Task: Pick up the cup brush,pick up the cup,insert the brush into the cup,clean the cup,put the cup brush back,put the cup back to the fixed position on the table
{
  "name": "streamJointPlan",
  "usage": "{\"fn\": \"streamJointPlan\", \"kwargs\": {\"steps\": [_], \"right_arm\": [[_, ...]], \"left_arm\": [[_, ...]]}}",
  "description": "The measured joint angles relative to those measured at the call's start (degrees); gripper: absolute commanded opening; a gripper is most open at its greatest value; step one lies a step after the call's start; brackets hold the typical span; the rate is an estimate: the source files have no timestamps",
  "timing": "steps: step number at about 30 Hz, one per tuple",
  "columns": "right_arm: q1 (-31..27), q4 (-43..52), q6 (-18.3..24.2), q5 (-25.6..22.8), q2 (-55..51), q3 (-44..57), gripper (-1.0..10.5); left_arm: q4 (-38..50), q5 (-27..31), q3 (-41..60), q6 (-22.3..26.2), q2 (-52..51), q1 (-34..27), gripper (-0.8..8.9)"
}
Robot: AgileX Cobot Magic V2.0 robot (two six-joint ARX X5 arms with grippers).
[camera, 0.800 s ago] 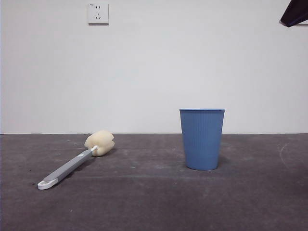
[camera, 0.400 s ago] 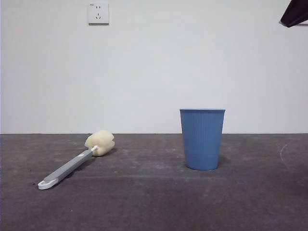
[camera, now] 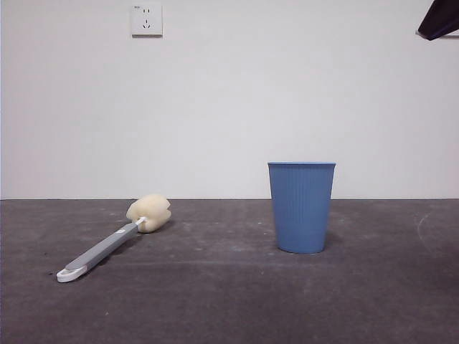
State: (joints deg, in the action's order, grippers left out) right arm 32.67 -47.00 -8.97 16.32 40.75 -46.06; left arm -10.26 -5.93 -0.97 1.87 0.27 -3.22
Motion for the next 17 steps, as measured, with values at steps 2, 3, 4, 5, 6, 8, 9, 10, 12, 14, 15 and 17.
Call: {"fn": "streamJointPlan", "kwargs": {"steps": [2, 3, 4, 5, 6, 8, 9, 10, 12, 14, 15, 17], "right_arm": [[0.0, 0.0, 0.0, 0.0, 0.0, 0.0, 0.0], [0.0, 0.0, 0.0, 0.0, 0.0, 0.0, 0.0], [0.0, 0.0, 0.0, 0.0, 0.0, 0.0, 0.0], [0.0, 0.0, 0.0, 0.0, 0.0, 0.0, 0.0], [0.0, 0.1, 0.2, -0.1, 0.0, 0.0, 0.0], [-0.2, 0.2, 2.3, -1.1, -0.5, 0.0, 0.0], [-0.5, 0.7, 4.1, -2.0, -1.3, 0.0, 0.0], [-0.6, 1.4, 5.7, -3.2, -2.2, 0.0, 0.0], [-1.8, 4.4, 10.0, -4.5, -5.0, 0.0, 0.0], [-3.0, 7.5, 12.8, -4.6, -7.5, 0.0, 0.0], [-3.9, 9.5, 14.0, -4.9, -9.0, 0.0, 0.0], [-5.5, 12.9, 15.6, -6.8, -11.8, 0.0, 0.0]], "left_arm": [[0.0, 0.0, 0.0, 0.0, 0.0, 0.0, -0.03], [0.0, 0.0, 0.0, 0.0, 0.0, 0.0, -0.03], [0.0, 0.0, 0.0, 0.0, 0.0, 0.0, -0.03], [0.0, 0.0, 0.0, 0.0, 0.0, 0.0, -0.03], [0.0, 0.0, 0.0, 0.0, 0.0, 0.0, -0.03], [0.0, 0.0, 0.0, 0.0, 0.0, 0.0, -0.03], [0.0, 0.0, 0.0, 0.0, 0.0, 0.0, -0.03], [0.0, 0.0, 0.0, 0.0, 0.0, 0.0, -0.03], [0.0, 0.0, 0.0, 0.0, 0.0, 0.0, -0.03], [0.0, 0.0, 0.0, 0.0, 0.0, 0.0, -0.03], [0.0, 0.0, 0.0, 0.0, 0.0, 0.0, -0.03], [0.0, 0.0, 0.0, 0.0, 0.0, 0.0, -0.03]]}}
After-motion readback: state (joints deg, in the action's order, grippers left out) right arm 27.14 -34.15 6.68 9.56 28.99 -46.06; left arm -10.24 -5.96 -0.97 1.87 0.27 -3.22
